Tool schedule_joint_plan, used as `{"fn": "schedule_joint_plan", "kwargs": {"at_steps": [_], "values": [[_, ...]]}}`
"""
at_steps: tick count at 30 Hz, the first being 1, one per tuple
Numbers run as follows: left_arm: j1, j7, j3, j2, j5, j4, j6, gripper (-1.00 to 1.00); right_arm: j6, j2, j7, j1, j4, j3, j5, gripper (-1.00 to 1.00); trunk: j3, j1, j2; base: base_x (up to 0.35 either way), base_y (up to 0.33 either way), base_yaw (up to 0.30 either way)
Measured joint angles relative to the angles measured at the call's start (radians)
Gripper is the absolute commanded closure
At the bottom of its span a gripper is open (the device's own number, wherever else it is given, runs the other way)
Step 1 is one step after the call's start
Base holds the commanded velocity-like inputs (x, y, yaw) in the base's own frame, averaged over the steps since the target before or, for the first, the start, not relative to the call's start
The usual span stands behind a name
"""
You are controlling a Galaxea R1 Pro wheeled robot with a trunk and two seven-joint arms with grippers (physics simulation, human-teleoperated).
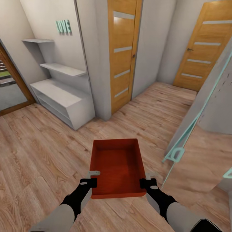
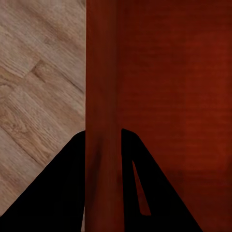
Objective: Move the two storage containers from the living room to the garage. In the garage, place one container on the floor and stack the other container on top of it (either order is fine).
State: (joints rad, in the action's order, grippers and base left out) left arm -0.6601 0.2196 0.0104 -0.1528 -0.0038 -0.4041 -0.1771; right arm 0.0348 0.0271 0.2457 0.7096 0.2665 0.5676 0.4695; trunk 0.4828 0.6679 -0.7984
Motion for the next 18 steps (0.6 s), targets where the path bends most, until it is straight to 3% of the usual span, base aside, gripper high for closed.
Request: {"fn": "schedule_joint_plan", "kwargs": {"at_steps": [18], "values": [[0.0,0.0,0.001,0.0,0.0,-0.001,0.0,1.0,0.001,0.0,0.0,0.0,0.0,0.0,0.001,1.0,-0.002,0.0,0.0,0.322,0.0,0.0]]}}
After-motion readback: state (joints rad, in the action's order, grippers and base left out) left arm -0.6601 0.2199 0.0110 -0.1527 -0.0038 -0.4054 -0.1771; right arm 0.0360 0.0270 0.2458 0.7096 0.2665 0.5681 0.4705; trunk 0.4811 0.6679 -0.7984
